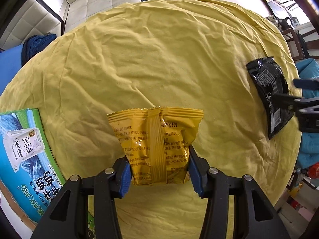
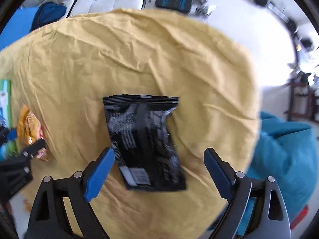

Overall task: Organize snacks
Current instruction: 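Grasp the black packet with the right tool while the left tool holds the yellow packet, then carry the yellow packet with the left tool while the right tool carries the black packet to the box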

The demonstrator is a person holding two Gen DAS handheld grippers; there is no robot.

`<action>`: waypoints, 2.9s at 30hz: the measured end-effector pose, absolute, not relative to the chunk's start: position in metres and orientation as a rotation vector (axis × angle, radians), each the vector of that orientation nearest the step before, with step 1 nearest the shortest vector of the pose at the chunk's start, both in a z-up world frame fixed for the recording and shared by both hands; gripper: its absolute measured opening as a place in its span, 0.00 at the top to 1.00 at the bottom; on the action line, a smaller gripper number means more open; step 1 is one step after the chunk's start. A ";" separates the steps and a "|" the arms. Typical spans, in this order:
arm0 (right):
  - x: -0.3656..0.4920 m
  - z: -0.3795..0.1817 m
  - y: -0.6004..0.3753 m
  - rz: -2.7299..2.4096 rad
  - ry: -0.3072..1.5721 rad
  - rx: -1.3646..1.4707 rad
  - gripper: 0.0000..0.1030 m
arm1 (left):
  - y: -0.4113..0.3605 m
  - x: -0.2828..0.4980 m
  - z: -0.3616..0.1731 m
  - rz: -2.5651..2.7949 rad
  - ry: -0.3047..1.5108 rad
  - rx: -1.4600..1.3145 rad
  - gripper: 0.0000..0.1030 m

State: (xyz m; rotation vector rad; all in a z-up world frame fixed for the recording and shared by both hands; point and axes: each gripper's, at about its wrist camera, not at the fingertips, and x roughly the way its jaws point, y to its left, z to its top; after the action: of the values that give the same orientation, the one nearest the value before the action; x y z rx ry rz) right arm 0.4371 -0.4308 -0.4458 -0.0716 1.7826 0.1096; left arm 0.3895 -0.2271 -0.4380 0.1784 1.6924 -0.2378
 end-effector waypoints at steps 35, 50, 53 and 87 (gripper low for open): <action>0.241 -0.313 -0.300 -0.024 1.432 0.270 0.45 | -0.120 0.265 -0.249 -0.253 1.350 0.101 0.55; 0.206 -0.205 -0.178 0.052 1.284 0.277 0.45 | 0.013 0.242 -0.173 -0.184 1.190 0.049 0.55; 0.204 -0.193 -0.147 0.072 1.265 0.273 0.45 | 0.045 0.240 -0.167 -0.155 1.180 0.031 0.55; 0.254 -0.312 0.058 0.260 1.430 0.341 0.45 | 0.227 0.282 -0.302 -0.068 1.495 -0.229 0.55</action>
State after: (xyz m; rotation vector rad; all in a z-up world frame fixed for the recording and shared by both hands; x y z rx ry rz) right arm 0.2537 0.0582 -0.3119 0.3409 1.4299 0.2604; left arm 0.2818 0.2273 -0.3024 -0.2288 1.4949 -0.0682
